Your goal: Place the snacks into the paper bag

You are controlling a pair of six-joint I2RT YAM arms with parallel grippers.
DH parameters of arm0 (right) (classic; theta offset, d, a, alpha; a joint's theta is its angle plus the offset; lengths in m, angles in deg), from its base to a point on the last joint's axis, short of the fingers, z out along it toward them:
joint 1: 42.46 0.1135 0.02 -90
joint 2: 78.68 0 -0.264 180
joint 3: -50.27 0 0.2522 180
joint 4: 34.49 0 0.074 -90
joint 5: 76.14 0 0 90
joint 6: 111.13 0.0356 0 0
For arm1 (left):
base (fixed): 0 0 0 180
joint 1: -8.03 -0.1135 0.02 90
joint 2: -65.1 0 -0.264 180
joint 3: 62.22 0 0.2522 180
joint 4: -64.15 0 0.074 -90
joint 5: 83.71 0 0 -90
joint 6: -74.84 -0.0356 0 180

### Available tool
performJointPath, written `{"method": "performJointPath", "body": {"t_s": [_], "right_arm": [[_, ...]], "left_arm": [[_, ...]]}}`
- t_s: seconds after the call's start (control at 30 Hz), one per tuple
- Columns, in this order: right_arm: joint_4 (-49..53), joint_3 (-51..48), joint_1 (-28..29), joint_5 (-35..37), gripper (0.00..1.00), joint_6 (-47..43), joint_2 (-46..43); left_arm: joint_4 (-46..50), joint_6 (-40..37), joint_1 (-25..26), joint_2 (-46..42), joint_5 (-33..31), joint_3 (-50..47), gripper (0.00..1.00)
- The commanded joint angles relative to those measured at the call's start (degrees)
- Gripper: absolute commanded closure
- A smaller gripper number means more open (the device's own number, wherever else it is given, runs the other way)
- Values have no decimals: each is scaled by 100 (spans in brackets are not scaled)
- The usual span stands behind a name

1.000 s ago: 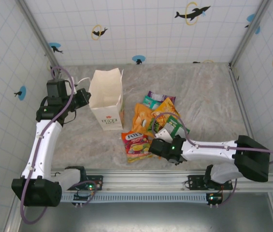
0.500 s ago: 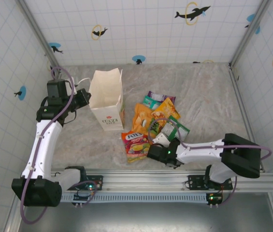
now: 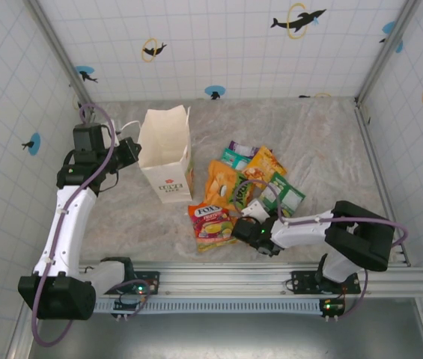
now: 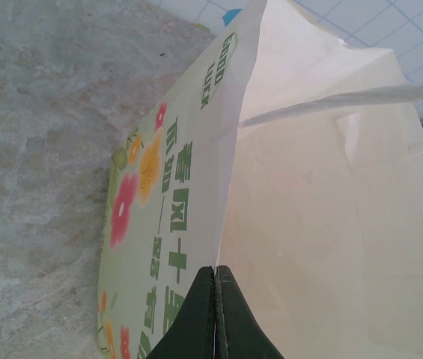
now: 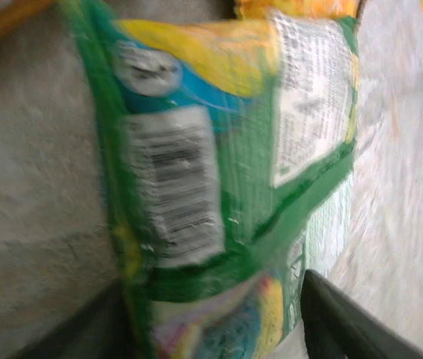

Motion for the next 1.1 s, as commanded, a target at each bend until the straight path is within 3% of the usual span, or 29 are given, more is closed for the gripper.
{"method": "performJointPath", "body": {"t_s": [0.0,0.1,0.27,0.57,0.7,1.07], "right_arm": [[-300,-146,-105,81,65,-190,-60],[-339,-179,-91,102,84,-284,-296],[-175,-155,-59,221,99,-406,-927],[-179,156,-207,-28,100,-1039,-2706],[-349,461,-495,-606,100,-1371,-3289],[-1133,1617,-1341,-2211,100,-1924,-3542]], "left_arm": [[-36,13,40,-73,6,17,100],[-23,8,45,-82,-34,29,100],[-16,5,48,-56,-42,48,100],[-51,31,53,-50,9,63,100],[-39,31,48,-34,31,72,100],[-94,52,57,-7,58,136,100]]}}
